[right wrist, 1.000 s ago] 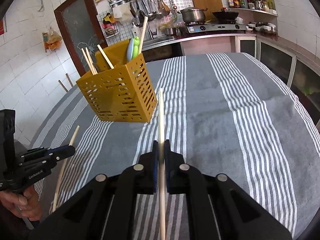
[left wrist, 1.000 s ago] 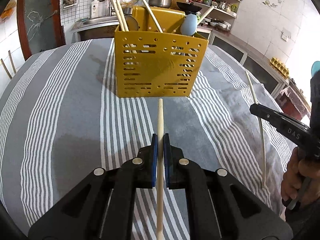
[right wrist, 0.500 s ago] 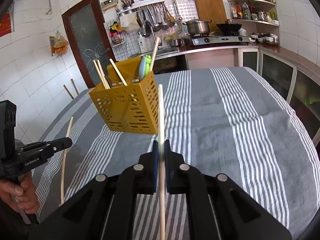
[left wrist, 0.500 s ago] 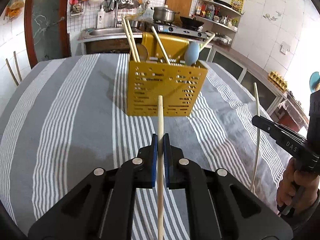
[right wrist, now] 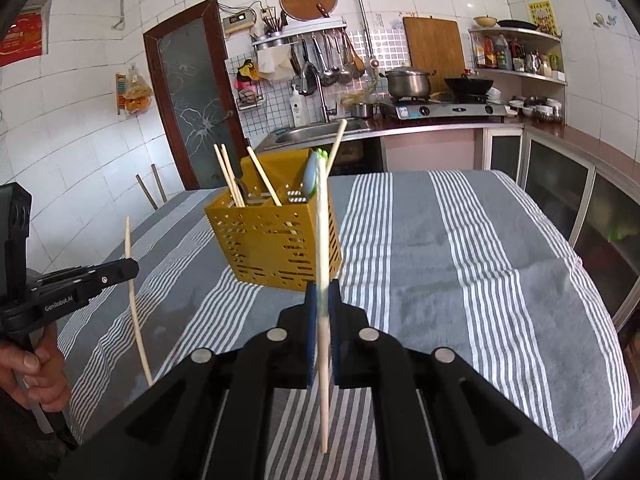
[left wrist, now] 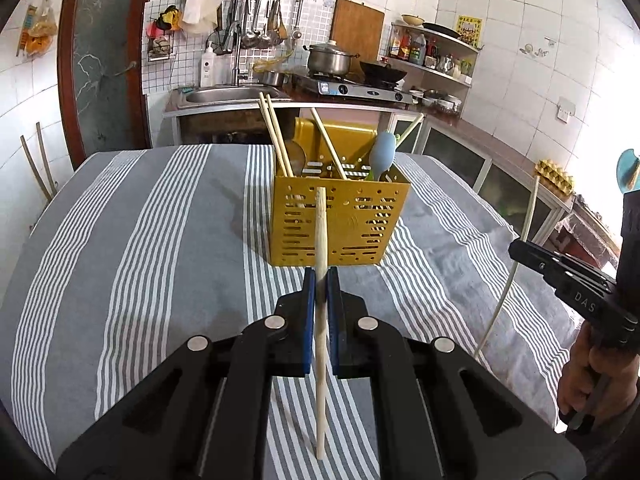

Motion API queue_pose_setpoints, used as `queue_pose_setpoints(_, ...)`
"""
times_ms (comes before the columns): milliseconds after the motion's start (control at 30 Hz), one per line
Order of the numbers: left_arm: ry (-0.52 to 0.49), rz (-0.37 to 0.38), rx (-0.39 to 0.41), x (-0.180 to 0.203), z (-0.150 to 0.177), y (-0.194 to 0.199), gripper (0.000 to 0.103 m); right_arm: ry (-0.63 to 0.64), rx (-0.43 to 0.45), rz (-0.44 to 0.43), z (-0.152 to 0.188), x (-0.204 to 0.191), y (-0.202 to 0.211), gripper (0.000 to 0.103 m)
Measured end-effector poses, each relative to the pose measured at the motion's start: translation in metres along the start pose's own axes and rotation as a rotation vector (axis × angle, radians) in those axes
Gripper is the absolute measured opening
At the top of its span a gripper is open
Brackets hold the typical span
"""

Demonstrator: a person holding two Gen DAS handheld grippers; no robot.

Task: Organize utensils
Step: 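Lift both chopsticks upright and carry them above the yellow holder with both tools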

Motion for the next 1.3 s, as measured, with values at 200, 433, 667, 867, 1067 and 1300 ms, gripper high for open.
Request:
queue_pose_setpoints(200,0.005,-0.016,0.028,-0.006,-0.006,0.012,0.005,0.026,0.038,-0.009,-0.008,-0.011,0.014,0.006)
queue_pose_setpoints(433,-0.022,-0.051,0.085,-0.011,-0.018,0.031,0.005,0.063,0.081,-0.023,-0.019,-0.025,0.029,0.006)
queue_pose_setpoints(667,-0.03,-0.074,0.12,-0.012,-0.026,0.047,0.005,0.088,0.112,-0.028,-0.025,-0.035,0.039,0.006)
queue_pose_setpoints(867,-0.032,-0.07,0.156,-0.012,-0.039,0.051,0.005,0.091,0.129,-0.033,-0.032,-0.038,0.039,0.006)
queue_pose_setpoints(1067,-0.041,-0.059,0.179,-0.009,-0.05,0.049,0.005,0.096,0.134,-0.041,-0.037,-0.041,0.034,0.006)
queue_pose_setpoints(1300,-0.035,-0.041,0.206,-0.012,-0.066,0.046,0.005,0.105,0.15,-0.045,-0.046,-0.042,0.028,0.006)
Point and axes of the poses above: each gripper's, at about its wrist camera, not at the fingertips, and y roughly against the way its jaws point, x to its right, z to its underside, the point moved 3 cm from there along -y, roughly the way its jaws point, and after that the axes turned 14 degrees about -y, right-handed, at the moved point
